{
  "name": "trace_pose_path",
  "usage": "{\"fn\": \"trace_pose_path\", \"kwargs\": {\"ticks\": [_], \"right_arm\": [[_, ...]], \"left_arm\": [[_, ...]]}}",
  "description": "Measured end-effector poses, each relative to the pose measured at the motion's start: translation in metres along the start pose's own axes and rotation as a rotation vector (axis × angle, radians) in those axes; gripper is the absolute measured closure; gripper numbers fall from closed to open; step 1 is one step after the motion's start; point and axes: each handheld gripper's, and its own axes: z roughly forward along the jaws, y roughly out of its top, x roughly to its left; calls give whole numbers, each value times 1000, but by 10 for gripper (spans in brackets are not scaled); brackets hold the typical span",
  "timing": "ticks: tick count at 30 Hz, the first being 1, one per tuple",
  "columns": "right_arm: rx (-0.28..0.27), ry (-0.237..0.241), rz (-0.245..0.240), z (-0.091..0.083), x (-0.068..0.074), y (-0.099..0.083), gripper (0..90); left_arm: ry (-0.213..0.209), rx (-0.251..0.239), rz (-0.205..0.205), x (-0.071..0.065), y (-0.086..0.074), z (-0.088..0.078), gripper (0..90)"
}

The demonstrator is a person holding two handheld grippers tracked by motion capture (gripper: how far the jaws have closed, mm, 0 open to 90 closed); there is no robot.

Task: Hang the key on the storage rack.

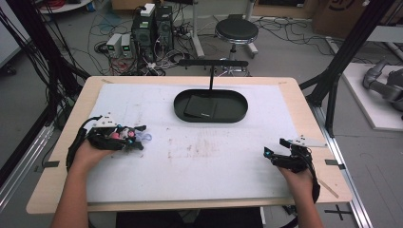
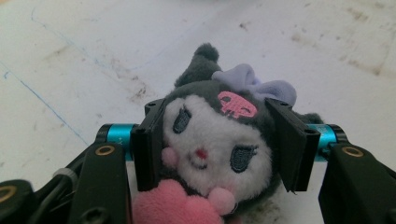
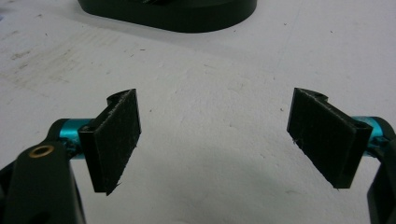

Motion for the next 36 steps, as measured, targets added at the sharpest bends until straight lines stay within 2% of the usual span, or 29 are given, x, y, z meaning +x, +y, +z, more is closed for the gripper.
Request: {"fn": "trace_pose_path", "kwargs": {"ticks": [5, 12, 17, 23, 31, 36], "right_arm": [[0, 3, -1, 2, 0, 1, 177], [-4, 12, -4, 2, 1, 2, 177], [-10, 15, 6, 1, -1, 2, 177], [-21, 22, 6, 1, -1, 3, 177], [-18, 34, 3, 4, 1, 4, 177], [-21, 36, 5, 4, 0, 4, 177]], "left_arm": [[-11, -86, -36, -3, 19, -11, 428], [-37, -138, -42, -6, 60, -17, 426], [-44, -146, -20, -11, 93, -19, 427], [-52, -145, 2, -16, 132, -12, 426], [-77, -131, 38, -28, 183, 8, 426], [-90, -134, 41, -30, 204, 25, 426]]}}
